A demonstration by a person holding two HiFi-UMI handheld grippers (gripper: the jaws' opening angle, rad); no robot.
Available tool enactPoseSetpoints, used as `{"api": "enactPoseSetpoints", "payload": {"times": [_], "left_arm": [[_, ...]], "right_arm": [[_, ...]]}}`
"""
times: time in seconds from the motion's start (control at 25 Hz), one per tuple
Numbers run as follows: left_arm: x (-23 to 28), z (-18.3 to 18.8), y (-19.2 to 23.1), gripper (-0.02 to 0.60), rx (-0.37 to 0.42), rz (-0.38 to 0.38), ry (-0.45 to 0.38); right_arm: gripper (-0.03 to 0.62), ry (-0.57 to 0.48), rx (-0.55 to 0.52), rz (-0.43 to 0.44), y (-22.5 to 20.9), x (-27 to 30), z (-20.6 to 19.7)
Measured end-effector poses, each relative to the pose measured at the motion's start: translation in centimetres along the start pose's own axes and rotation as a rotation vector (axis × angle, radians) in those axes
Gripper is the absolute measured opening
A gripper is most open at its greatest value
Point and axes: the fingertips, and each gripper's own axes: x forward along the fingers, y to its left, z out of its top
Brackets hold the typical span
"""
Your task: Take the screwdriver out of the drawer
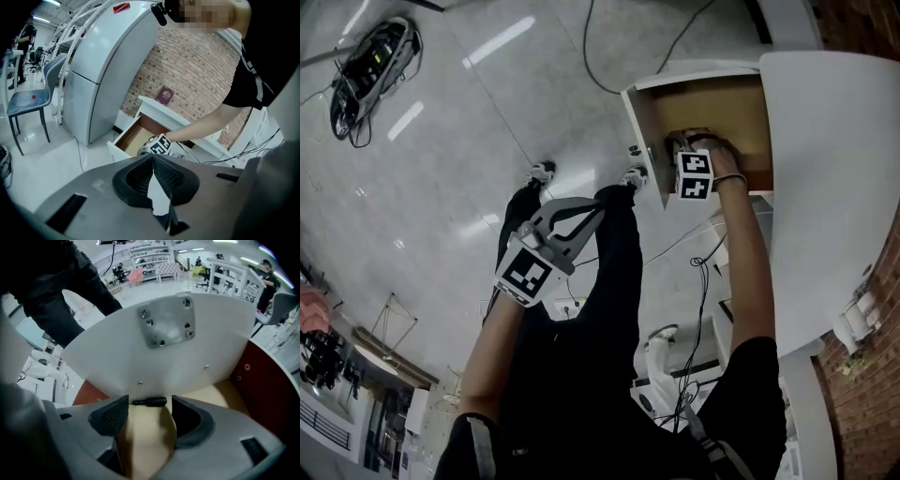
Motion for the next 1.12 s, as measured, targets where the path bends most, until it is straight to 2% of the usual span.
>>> {"api": "enactPoseSetpoints", "payload": {"times": [0.16,0.28,0.56,0.72,1.12], "left_arm": [[-0.2,-1.2,0.2,0.017,-0.033,0.014,0.006],[0.1,-1.5,0.3,0.017,-0.046,0.016,0.007],[0.5,-0.9,0.7,0.017,-0.047,0.007,-0.001],[0.7,-0.8,0.8,0.017,-0.055,0.008,-0.001],[0.7,-0.7,0.5,0.017,-0.031,-0.003,0.011]], "right_arm": [[0.359,0.052,-0.080,0.059,-0.4,1.4,-0.3],[0.364,0.059,-0.087,0.091,-0.2,2.4,-0.4],[0.365,-0.005,-0.042,0.052,0.0,2.7,-0.1],[0.314,-0.018,-0.018,0.061,0.6,2.8,-0.4],[0.313,-0.027,0.079,0.053,1.0,2.0,-0.7]]}}
